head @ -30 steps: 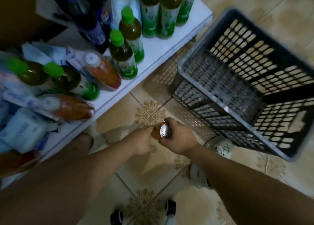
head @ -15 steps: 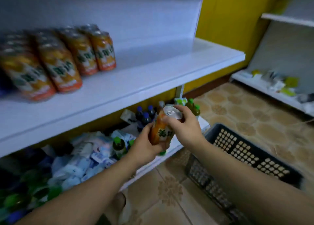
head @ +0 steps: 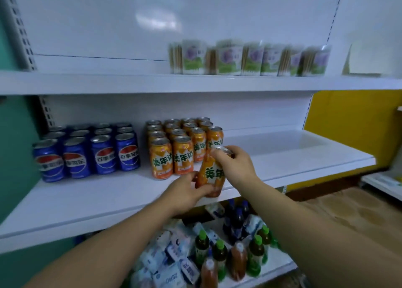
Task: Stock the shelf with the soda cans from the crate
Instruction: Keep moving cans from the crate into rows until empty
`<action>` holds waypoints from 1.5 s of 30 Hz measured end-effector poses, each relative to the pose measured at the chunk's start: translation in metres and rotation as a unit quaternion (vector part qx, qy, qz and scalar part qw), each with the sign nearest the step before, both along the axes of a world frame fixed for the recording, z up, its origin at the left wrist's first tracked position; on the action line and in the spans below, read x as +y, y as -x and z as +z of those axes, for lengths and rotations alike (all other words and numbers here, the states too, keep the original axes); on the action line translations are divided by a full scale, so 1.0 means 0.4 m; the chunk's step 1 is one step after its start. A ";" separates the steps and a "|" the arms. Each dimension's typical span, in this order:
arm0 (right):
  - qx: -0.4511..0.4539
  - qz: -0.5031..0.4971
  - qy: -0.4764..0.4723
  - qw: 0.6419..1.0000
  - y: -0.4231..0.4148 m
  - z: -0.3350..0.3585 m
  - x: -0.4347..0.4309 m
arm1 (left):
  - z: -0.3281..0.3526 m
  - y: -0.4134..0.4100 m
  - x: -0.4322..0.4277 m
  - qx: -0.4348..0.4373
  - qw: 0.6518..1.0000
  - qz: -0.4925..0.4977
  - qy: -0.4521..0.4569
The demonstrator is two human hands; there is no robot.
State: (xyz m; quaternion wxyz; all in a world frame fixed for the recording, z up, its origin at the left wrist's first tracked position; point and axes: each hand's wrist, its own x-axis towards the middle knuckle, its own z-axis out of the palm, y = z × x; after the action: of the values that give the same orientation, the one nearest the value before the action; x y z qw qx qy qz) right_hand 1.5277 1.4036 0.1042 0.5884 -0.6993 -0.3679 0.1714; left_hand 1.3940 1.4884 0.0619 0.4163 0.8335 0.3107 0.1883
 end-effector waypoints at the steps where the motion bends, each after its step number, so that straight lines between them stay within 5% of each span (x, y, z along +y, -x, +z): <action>1: -0.001 0.001 0.005 1.000 -0.002 -0.006 0.018 | -0.007 0.014 0.023 0.061 0.997 0.016 -0.042; 5: -0.022 -0.012 0.027 0.999 -0.029 -0.031 0.077 | -0.045 0.064 0.101 0.251 0.935 0.034 -0.250; 14: -0.080 -0.014 0.016 0.997 -0.079 -0.069 0.174 | -0.089 0.076 0.121 0.283 0.881 0.024 -0.378; 20: -0.112 -0.021 -0.015 0.993 -0.070 -0.124 0.206 | -0.099 0.070 0.119 0.288 0.870 0.031 -0.399; 29: -0.161 0.014 0.139 0.977 -0.077 -0.186 0.247 | -0.112 0.068 0.123 0.298 0.856 0.032 -0.422; 45: -0.184 0.007 0.175 0.967 -0.088 -0.199 0.265 | -0.114 0.066 0.124 0.301 0.854 0.032 -0.424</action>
State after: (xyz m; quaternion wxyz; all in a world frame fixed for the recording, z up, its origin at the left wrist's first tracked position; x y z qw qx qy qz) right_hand 1.5629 1.5095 0.0247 0.3780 -0.8083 -0.4391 0.1049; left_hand 1.3675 1.5379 0.0165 -0.0970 0.9347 0.3375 0.0550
